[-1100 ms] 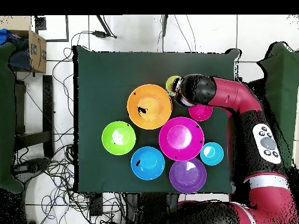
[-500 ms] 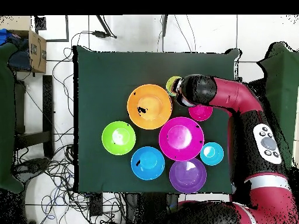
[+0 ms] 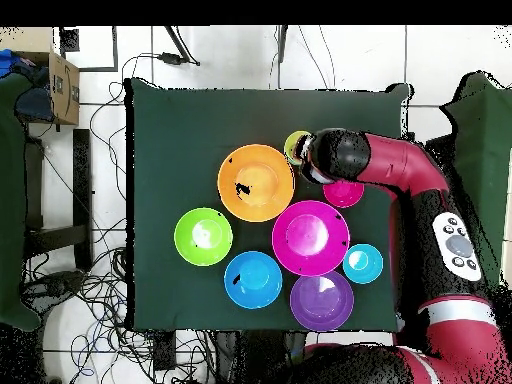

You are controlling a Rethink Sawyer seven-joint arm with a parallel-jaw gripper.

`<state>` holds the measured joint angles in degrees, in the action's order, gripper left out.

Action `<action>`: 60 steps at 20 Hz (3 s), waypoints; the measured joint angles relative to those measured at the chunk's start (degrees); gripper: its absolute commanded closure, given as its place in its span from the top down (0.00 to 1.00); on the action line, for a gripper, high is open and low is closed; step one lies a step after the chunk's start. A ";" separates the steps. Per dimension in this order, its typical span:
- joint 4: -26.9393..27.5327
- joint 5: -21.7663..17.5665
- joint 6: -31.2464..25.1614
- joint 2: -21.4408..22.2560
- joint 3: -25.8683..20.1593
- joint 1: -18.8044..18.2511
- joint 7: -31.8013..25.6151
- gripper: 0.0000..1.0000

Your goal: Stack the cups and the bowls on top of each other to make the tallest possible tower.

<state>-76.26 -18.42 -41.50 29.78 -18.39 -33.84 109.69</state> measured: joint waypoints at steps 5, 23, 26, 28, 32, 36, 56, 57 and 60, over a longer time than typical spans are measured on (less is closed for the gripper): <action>-0.39 -0.03 0.49 -0.08 -0.07 -0.10 0.00 0.00; -1.07 -2.34 6.35 -0.50 -0.16 -0.82 0.00 0.00; -1.08 -2.80 6.68 -0.68 -0.23 -0.93 0.00 0.00; -1.12 -2.93 6.71 -0.94 -0.30 -1.02 0.00 0.00; -1.29 -3.04 6.70 -1.75 -0.47 -1.14 0.00 0.00; -1.42 -3.11 6.72 -2.08 -0.77 -1.21 0.00 0.00; -1.52 -3.30 6.71 -2.14 -1.68 -1.64 0.00 0.00; -1.52 -3.37 6.71 -2.14 -1.70 -1.64 0.00 0.00; -1.52 -3.43 6.71 -2.14 -1.77 -1.64 0.00 0.00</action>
<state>-77.78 -21.86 -34.78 27.64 -20.16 -35.49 109.69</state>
